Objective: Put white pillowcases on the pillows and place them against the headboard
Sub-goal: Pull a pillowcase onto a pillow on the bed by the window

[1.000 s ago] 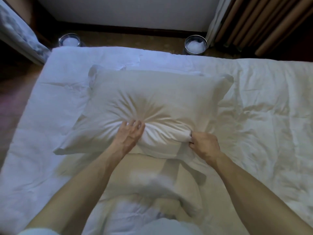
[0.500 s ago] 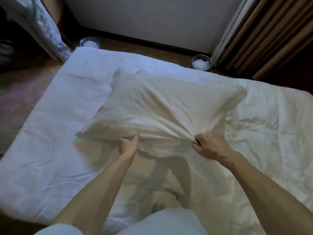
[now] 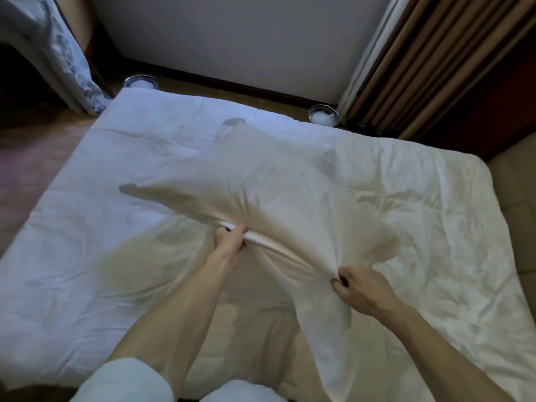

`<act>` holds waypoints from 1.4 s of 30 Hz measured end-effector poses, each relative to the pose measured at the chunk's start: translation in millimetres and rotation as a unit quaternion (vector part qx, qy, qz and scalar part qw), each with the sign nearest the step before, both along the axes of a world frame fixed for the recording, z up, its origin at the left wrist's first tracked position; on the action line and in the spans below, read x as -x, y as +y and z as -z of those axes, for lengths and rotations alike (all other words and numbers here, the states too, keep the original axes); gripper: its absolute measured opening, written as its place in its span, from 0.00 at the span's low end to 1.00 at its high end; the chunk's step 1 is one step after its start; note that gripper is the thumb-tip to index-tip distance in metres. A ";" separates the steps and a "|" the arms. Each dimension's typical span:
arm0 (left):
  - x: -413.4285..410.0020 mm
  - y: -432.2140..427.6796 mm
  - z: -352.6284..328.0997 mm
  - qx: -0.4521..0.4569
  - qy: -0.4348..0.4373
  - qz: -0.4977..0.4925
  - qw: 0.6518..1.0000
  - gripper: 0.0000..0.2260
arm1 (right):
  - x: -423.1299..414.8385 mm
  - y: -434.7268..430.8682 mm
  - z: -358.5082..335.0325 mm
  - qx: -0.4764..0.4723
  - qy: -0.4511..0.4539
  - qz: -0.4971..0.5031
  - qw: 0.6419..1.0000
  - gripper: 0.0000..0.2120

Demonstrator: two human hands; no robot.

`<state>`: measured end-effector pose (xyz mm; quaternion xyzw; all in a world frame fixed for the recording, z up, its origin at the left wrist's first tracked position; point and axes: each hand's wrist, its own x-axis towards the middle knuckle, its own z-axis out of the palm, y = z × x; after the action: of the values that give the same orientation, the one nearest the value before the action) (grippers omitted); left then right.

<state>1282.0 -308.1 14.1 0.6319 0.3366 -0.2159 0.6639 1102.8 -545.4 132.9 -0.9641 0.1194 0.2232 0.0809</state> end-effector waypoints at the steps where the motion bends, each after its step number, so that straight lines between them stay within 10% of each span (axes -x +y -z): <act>1: -3.4 -1.9 -9.8 -0.052 -0.026 0.038 0.998 0.18 | 7.1 1.4 1.5 -0.006 0.007 0.017 1.000 0.17; 8: -24.7 -62.4 -127.7 -0.230 -0.229 0.228 0.918 0.11 | 39.7 15.7 -1.6 -0.110 -0.031 0.201 0.973 0.19; 17: 29.1 -157.4 -200.0 -0.301 -0.439 0.498 0.684 0.08 | 106.7 21.4 -8.7 -0.229 0.047 0.237 0.943 0.12; 21: 78.0 -208.1 -225.0 -0.267 -0.529 0.552 0.586 0.07 | 139.1 -14.8 -37.6 -0.174 0.013 0.336 0.926 0.31; 32: 165.0 -320.2 -316.0 -0.240 -0.624 0.627 0.399 0.10 | 177.6 -100.7 -91.6 -0.414 -0.286 0.510 0.698 0.51; 34: 181.7 -333.0 -305.4 -0.257 -0.609 0.662 0.354 0.11 | 192.6 -112.9 -85.1 -0.405 -0.242 0.506 0.722 0.50; 39: 242.3 -345.1 -207.7 -0.322 -0.532 0.737 0.264 0.04 | 258.1 -161.7 -78.0 -0.150 -0.148 0.294 0.932 0.17; 42: 291.0 -340.2 -140.5 -0.316 -0.507 0.765 0.242 0.06 | 293.0 -203.4 -87.5 0.002 -0.192 0.233 0.953 0.17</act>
<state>991.0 -648.3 154.6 0.7294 -0.6700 -0.1337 -0.0334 809.8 -748.8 220.3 -0.9342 0.3235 0.0090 0.1502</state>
